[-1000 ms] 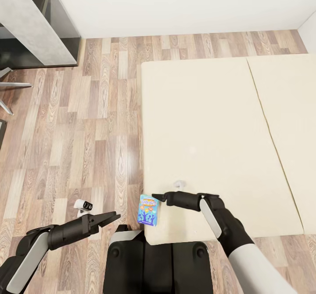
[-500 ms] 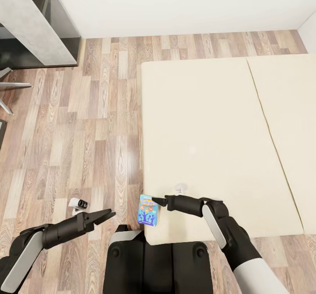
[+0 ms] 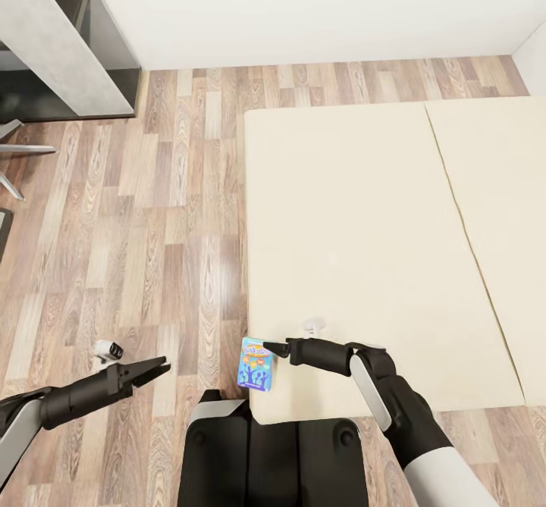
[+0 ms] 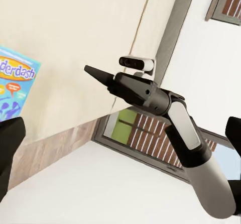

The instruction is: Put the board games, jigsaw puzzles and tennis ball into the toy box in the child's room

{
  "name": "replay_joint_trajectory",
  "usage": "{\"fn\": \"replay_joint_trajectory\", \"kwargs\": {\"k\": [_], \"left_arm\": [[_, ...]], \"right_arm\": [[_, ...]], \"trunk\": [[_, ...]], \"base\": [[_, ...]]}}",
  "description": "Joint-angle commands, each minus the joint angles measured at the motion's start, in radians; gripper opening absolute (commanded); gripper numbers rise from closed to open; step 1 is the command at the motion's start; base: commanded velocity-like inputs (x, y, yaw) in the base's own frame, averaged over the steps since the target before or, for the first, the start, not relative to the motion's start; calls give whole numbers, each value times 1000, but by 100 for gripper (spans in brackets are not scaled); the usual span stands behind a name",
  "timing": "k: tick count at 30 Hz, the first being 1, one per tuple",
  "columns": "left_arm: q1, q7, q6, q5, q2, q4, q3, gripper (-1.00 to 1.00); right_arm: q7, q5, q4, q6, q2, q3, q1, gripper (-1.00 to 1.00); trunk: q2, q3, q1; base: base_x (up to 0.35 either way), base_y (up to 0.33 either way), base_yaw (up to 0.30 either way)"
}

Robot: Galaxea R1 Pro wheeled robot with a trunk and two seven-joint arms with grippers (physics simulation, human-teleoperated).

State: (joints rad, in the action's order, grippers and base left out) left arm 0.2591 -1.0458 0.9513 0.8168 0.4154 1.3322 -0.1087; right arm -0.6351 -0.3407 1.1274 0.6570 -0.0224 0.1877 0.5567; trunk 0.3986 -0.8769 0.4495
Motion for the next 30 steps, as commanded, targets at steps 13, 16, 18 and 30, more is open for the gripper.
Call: {"fn": "replay_joint_trajectory", "kwargs": {"k": [13,16,18,30], "left_arm": [[0,0,6,-25,12,-12,-33,100],[0,0,5,-33,12,-13,-35,100],[0,1,5,-43,12,-13,-36,100],[1,27,5,-122,11,-14,-54,100]], "right_arm": [[3,-6,-16,-11,11,-1,0,100],[4,-6,-17,-12,13,-1,0,100],[5,-6,-17,-12,16,-1,0,100],[59,-9,-4,-4,19,-7,0,100]], "trunk": [[1,-1,1],[1,-1,1],[1,-1,1],[1,-1,1]], "base": [[0,0,0],[0,0,0],[0,0,0],[0,0,0]]}}
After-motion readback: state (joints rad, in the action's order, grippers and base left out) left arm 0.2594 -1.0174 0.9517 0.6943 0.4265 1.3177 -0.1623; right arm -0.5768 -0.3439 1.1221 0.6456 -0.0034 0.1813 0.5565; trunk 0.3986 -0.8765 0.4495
